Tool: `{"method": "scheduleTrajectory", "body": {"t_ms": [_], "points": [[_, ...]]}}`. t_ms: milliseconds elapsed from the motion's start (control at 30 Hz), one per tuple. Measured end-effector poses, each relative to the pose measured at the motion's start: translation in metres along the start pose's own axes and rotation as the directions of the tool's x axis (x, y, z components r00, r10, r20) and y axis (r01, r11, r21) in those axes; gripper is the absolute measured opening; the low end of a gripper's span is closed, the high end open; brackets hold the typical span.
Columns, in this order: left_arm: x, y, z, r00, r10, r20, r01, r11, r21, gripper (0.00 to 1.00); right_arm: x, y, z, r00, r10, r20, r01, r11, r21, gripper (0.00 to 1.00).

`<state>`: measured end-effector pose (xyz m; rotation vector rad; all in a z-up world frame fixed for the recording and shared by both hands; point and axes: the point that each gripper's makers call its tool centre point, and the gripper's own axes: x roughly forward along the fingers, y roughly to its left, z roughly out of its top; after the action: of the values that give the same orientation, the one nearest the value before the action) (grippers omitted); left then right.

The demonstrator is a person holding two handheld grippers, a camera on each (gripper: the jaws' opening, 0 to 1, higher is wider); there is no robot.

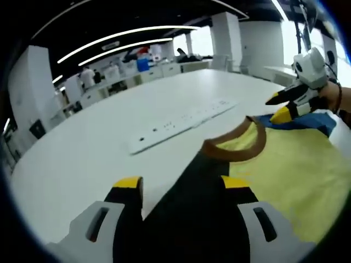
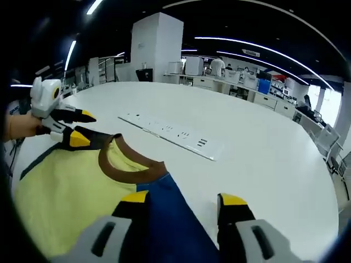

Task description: Fold the garment on the visible template until the final outline fits inside the template.

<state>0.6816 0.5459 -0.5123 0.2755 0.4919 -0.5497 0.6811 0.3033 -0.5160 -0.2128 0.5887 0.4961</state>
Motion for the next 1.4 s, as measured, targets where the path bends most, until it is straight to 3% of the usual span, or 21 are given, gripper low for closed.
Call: {"method": "scheduleTrajectory", "body": {"t_ms": [233, 333, 533, 633, 900, 1200, 1400], "points": [[-0.02, -0.016, 0.03, 0.995, -0.047, 0.086, 0.049, 0.999, -0.019, 0.8, -0.023, 0.013, 0.009, 0.999, 0.036, -0.006, -0.036, 0.999, 0.028, 0.85], [-0.029, -0.02, 0.041, 0.99, -0.066, 0.122, 0.071, 0.997, -0.036, 0.86, -0.029, 0.014, 0.011, 0.998, 0.058, -0.018, -0.057, 0.998, 0.029, 0.89], [-0.052, -0.027, 0.051, 0.986, -0.091, 0.142, 0.096, 0.995, -0.03, 0.98, -0.055, 0.027, 0.011, 0.997, 0.061, -0.047, -0.059, 0.997, 0.043, 0.97], [-0.067, -0.033, 0.057, 0.98, -0.12, 0.159, 0.124, 0.992, -0.017, 0.99, -0.067, 0.033, 0.013, 0.997, 0.07, -0.037, -0.067, 0.994, 0.089, 0.99], [-0.106, -0.042, 0.061, 0.974, -0.136, 0.184, 0.137, 0.991, 0.009, 0.99, -0.099, 0.049, 0.006, 0.997, 0.068, -0.033, -0.064, 0.991, 0.119, 0.99], [-0.155, -0.059, 0.047, 0.973, -0.162, 0.162, 0.162, 0.987, 0.014, 0.99, -0.128, 0.035, -0.004, 0.999, 0.024, -0.045, -0.017, 0.989, 0.147, 0.99], [-0.181, -0.07, 0.039, 0.97, -0.163, 0.179, 0.178, 0.981, -0.074, 0.99, -0.149, 0.029, -0.015, 0.998, -0.006, -0.055, 0.015, 0.985, 0.172, 0.99]]}}
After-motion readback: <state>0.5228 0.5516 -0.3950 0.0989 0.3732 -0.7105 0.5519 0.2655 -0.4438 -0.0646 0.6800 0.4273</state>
